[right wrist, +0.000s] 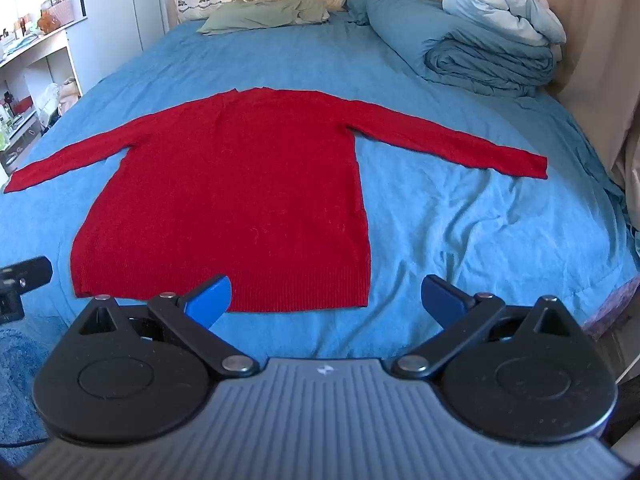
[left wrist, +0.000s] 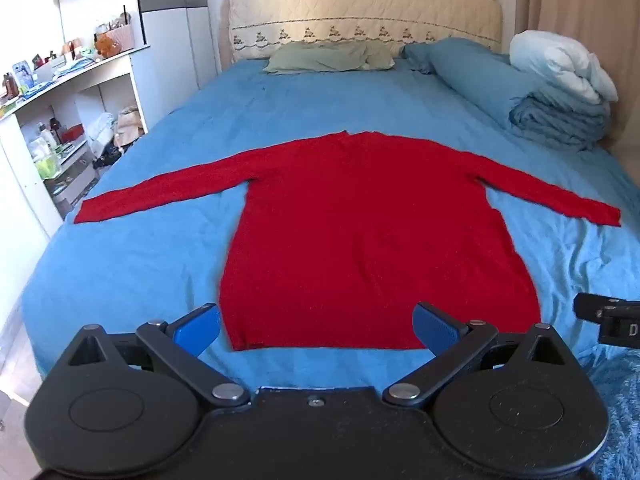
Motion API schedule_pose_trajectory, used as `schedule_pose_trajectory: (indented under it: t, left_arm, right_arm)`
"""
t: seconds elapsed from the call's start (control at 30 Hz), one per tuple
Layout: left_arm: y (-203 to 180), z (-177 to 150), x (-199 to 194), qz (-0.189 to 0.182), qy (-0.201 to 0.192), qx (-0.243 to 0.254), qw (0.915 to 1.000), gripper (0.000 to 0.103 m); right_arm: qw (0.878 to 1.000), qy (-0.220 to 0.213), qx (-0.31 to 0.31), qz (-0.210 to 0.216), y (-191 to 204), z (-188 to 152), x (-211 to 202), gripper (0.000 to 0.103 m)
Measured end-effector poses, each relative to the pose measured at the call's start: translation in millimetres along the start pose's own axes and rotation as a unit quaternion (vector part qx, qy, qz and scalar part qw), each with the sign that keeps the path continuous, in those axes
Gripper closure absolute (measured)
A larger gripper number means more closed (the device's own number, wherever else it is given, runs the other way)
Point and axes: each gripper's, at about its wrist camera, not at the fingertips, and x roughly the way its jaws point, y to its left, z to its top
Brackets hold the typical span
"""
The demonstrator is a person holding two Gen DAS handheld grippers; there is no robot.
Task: Fold small clothes
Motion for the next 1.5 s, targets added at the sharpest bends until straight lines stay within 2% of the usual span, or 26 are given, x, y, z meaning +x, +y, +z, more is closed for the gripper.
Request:
schedule_pose_trajectory:
  t: [0.03, 0.1, 0.23, 0.27, 0.6, 1.5]
  left_arm:
    - [-5, 0, -1, 0.007, -0.002, 0.005, 1.0000, 0.000]
    - [0, -4, -3, -0.007, -0.011, -0.013, 0.9998, 0.000]
    - [-6, -11, -7, -0.006, -0.013, -0.010, 0.9999, 0.000]
    - [-2, -3, -1, -0.011, 0.000, -0.014, 0.9998, 0.000]
    - [5, -2, -3, -0.018, -0.005, -0.024, 0.9995, 0.000]
    - [3, -2, -6, -0.005, -0.016, -0.024, 0.9996, 0.000]
  right_arm:
    - [1.000, 0.000, 0.001, 0.001, 1, 0, 0, 0.000]
    - [1.000, -0.002, 0.002, 0.002, 4, -1, -2, 0.000]
    - [1.000, 0.004, 0.001, 0.001, 2, 0, 1, 0.000]
    - [1.000, 0.005, 0.001, 0.000, 1, 0, 1, 0.000]
    - [1.000, 0.004, -0.001, -0.001, 4, -1, 0, 0.000]
    - [1.000, -0.002, -0.010, 0.000, 7, 0, -2, 0.000]
